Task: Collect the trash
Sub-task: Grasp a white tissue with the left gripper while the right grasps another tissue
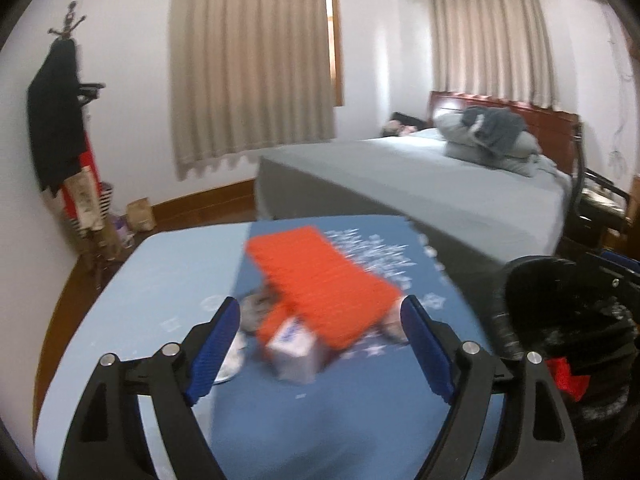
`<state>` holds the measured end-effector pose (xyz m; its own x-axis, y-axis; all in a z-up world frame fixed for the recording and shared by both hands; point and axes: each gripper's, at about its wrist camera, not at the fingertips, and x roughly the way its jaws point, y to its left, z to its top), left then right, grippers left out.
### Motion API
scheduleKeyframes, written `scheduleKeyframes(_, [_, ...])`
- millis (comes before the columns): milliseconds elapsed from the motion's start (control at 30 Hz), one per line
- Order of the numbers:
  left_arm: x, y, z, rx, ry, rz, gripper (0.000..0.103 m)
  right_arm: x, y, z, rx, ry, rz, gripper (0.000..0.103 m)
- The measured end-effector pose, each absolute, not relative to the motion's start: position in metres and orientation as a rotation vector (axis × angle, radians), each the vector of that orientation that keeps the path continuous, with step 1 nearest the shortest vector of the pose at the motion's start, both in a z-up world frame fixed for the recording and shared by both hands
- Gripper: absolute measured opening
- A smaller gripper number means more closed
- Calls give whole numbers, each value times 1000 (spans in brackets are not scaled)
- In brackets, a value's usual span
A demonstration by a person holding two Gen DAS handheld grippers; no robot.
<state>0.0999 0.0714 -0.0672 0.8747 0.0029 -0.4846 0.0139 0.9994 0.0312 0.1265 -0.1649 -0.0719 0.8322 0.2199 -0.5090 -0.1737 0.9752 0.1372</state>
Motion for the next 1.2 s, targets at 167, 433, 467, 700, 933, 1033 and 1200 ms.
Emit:
scheduleKeyframes(167, [104, 113, -81, 6, 533, 88, 81, 145, -130, -89, 58, 583, 232, 96])
scheduleKeyframes(433, [123, 152, -111, -20, 603, 171, 81, 173, -89, -119, 24, 633, 251, 96])
scheduleKeyframes(467, [126, 155, -115, -25, 612, 176, 81, 175, -85, -121, 20, 638, 253, 96])
scheduleKeyframes(700, [139, 160, -128, -38, 652, 175, 81, 198, -69, -142, 2, 697, 247, 96])
scheduleKeyframes(933, [149, 161, -135, -48, 677, 177, 79, 215, -64, -159, -1, 755, 245, 88])
scheduleKeyframes(1033, [155, 162, -137, -51, 690, 176, 76, 222, -64, -163, 14, 781, 250, 83])
scheduleKeyframes(1200, [163, 160, -140, -50, 720, 168, 70, 228, -60, -167, 15, 810, 263, 78])
